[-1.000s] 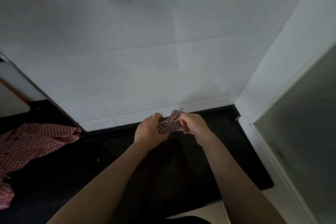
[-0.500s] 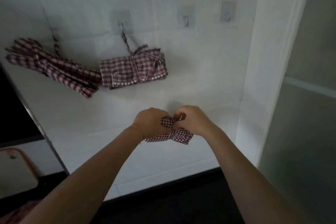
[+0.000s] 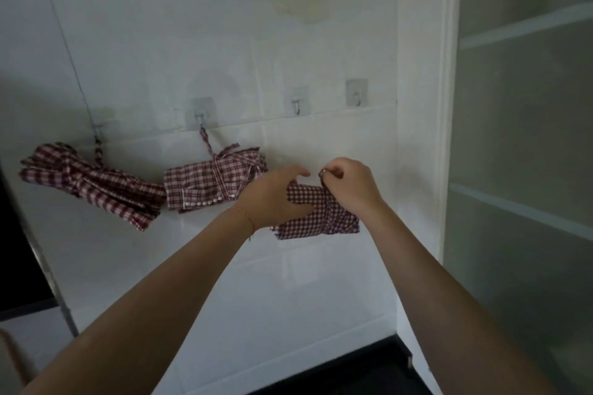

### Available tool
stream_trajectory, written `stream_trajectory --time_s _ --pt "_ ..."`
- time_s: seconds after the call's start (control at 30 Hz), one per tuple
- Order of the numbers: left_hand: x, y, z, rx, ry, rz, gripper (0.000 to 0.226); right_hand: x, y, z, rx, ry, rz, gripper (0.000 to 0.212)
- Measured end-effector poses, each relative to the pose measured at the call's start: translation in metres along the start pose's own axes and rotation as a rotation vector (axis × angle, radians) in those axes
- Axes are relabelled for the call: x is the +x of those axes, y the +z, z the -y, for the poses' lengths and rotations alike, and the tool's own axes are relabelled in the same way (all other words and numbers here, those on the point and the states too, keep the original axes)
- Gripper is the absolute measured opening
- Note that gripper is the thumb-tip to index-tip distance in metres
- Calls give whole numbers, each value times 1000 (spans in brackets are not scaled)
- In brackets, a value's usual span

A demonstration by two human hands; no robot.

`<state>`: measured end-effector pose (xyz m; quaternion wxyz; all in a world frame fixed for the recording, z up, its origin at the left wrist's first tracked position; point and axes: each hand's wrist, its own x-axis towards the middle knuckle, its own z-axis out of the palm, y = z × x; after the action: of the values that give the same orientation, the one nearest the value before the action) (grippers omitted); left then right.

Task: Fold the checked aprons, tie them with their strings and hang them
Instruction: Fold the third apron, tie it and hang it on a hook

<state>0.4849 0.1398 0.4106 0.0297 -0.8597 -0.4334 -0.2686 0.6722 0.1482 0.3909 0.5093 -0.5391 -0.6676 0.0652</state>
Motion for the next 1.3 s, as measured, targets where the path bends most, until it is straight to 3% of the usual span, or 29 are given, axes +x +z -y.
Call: stream_trajectory --time_s 0.1,0.23,0.4,0.53,0.7,0.97,1.3 --pt "10 -15 -6 -45 50 -92 65 19 -12 15 14 40 -146 13" --pt "20 -27 2 43 78 -213 60 50 -19 44 -22 32 -136 11" --pt "33 -42 2 171 -43 -123 68 84 -13 76 -53 -22 -135 10" --pt "46 -47 10 223 -47 -138 66 106 -11 87 -93 -47 -159 4" --pt "56 -48 20 172 -28 -166 65 122 -10 92 -84 41 -101 11" --pt "66 -39 33 288 7 -203 67 141 -4 91 -3 251 2 4" --pt "72 -32 37 309 13 -225 64 139 -17 85 20 201 121 14"
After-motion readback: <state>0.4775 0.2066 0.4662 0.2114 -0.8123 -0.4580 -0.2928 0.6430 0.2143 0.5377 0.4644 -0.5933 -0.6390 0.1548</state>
